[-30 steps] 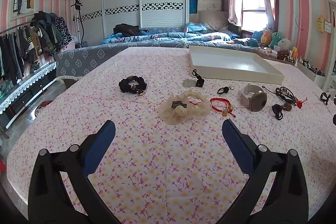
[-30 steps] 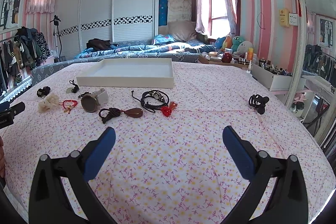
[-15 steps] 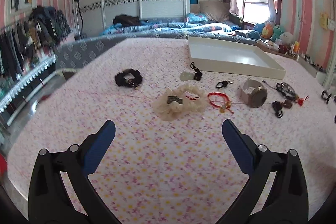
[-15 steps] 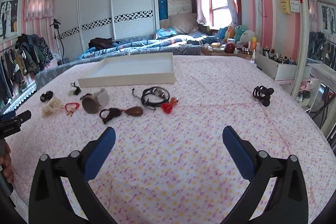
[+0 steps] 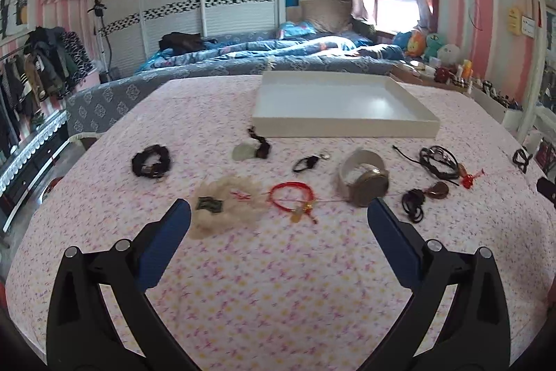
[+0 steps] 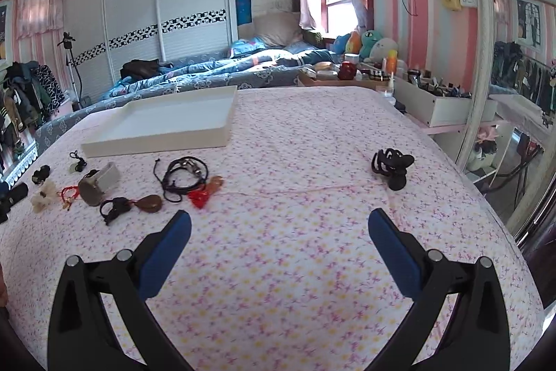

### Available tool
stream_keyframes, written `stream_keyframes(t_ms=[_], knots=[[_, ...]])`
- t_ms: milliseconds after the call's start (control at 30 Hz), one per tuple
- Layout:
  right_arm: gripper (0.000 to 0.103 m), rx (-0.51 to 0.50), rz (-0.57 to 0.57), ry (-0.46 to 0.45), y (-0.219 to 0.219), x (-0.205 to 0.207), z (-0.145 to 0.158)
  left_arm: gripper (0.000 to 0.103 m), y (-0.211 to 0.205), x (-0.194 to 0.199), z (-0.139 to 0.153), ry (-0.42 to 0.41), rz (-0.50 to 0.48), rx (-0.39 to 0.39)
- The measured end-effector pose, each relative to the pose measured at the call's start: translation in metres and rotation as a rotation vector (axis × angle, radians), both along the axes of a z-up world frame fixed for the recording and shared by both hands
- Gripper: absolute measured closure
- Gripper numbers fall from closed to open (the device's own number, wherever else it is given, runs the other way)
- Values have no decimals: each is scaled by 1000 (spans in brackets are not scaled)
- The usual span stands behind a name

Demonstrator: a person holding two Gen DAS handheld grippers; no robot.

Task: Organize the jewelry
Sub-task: 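Move both tools toward the jewelry on the sheet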

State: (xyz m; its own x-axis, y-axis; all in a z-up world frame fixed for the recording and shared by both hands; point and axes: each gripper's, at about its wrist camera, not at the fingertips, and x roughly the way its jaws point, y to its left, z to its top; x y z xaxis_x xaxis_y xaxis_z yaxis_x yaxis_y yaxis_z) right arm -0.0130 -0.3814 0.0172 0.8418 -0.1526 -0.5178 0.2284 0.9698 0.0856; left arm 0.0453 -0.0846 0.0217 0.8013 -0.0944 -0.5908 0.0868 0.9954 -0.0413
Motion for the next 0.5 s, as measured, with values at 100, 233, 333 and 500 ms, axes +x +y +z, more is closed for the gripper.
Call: stream_keyframes(t_ms=[100, 233, 333, 500], knots=[[1, 15, 2, 0, -4, 2, -1, 3, -17, 7, -8, 31, -27, 28], [1, 21, 3, 6, -9, 4, -4, 19, -33, 21, -23, 70, -23, 87], [1, 34, -1, 6, -13, 7, -6, 22, -42, 36, -31, 114, -24, 86], [1, 34, -12, 3, -21, 13, -5, 29, -47, 57, -42, 172, -3, 88]])
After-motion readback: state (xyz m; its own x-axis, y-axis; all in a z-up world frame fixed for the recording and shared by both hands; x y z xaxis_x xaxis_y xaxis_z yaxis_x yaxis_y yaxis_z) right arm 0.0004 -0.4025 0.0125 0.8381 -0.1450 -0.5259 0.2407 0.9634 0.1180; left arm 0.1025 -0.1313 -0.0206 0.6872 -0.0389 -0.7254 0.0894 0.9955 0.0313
